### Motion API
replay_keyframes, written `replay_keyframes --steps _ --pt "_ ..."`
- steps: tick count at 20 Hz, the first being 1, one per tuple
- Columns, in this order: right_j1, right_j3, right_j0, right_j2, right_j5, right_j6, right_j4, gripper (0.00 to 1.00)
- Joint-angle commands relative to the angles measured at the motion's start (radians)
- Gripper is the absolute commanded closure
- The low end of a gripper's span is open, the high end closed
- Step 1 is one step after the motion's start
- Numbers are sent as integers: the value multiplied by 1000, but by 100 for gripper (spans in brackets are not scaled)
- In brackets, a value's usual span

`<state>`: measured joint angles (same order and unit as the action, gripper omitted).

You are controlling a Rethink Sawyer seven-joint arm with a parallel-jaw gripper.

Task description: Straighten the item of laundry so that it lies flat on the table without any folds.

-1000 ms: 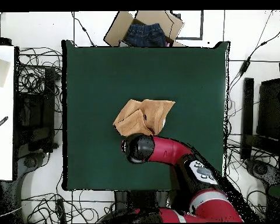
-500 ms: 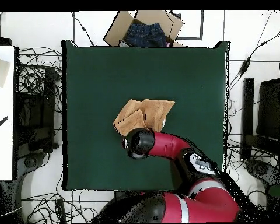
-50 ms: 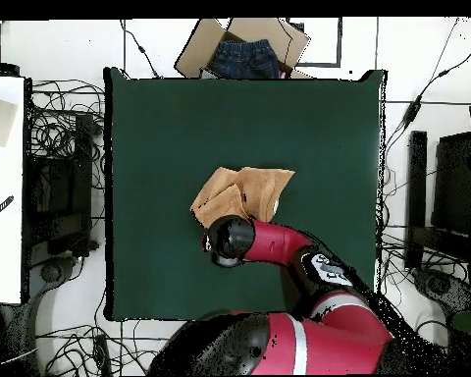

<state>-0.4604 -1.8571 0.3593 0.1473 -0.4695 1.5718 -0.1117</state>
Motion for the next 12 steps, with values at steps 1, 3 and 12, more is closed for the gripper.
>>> replay_keyframes --steps 1,3,12 --pt "-103 49 -41 -4 -145 132 29 0" --pt "-127 51 -45 -7 -187 134 36 0" --pt "-248 32 -48 -9 -343 139 44 0"
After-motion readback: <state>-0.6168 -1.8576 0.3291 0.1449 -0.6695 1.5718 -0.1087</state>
